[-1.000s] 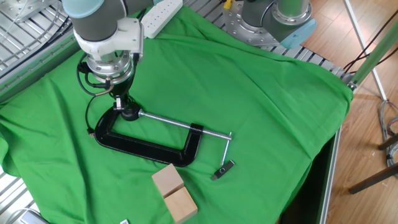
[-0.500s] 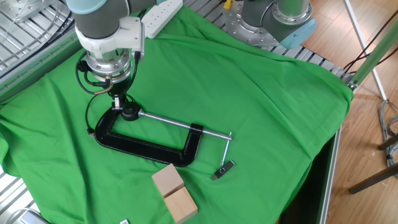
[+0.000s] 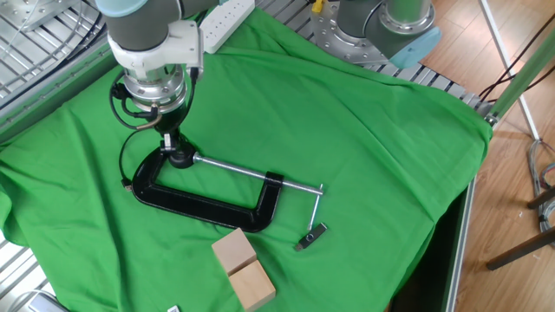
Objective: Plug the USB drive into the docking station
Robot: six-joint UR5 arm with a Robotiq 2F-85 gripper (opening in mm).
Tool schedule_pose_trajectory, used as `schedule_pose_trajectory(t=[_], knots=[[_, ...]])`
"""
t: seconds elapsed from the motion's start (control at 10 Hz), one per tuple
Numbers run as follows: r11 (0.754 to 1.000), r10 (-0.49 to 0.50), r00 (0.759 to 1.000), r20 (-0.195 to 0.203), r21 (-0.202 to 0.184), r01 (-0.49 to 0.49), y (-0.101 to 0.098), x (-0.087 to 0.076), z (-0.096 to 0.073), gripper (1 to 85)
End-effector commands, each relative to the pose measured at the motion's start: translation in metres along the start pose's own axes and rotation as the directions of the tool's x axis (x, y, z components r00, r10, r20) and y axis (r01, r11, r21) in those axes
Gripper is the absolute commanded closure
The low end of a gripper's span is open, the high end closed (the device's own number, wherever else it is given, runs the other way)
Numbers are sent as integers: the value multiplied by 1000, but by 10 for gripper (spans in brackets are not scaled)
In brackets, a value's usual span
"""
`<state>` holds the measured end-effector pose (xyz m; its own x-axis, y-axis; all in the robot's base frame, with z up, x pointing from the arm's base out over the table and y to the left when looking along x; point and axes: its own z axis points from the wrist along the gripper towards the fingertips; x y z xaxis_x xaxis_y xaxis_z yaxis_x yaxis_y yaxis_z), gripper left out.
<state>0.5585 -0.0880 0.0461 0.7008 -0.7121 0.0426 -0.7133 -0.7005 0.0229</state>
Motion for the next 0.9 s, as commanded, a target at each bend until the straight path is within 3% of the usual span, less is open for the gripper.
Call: schedule_pose_trajectory(t=[0.0, 0.3, 0.8], knots=[[1000, -8, 1000, 9, 25, 7, 2, 0, 2, 840], [999, -18, 1000, 25, 33, 18, 5, -3, 5, 840], [999, -16, 1000, 5, 36, 16, 2, 2, 4, 840]])
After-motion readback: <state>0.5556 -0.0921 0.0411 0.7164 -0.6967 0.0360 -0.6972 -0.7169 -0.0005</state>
